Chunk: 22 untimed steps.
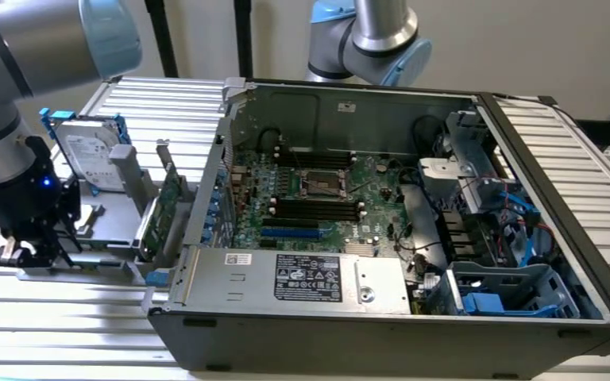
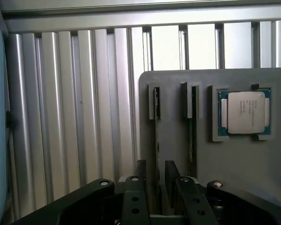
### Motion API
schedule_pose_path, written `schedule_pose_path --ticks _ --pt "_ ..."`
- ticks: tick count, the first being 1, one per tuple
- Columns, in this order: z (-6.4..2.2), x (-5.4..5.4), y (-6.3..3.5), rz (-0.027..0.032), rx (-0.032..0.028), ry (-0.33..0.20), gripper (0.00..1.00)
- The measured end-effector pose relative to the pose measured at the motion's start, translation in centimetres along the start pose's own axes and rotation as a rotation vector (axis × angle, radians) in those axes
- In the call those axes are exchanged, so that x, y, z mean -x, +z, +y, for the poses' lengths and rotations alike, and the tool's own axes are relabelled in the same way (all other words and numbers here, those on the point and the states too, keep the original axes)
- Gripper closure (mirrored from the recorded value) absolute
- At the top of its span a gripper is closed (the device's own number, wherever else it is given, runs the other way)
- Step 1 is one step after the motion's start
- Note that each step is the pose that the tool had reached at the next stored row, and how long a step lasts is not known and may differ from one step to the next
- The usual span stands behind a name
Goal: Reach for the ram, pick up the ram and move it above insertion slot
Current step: 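Pick up the ram and move it above insertion slot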
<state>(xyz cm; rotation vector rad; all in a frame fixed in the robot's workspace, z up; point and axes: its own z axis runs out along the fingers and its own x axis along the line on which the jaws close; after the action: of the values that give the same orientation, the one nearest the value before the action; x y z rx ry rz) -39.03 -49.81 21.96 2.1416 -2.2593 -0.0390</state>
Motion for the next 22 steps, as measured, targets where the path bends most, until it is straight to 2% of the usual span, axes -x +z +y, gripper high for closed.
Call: schedule_pose_path --ticks 11,22 --pt "0.02 0.1 0.98 -0.0003 -0.0001 -0.015 0.69" --pt "0.01 0.3 1.61 -0.0066 0.0001 -0.015 0.69"
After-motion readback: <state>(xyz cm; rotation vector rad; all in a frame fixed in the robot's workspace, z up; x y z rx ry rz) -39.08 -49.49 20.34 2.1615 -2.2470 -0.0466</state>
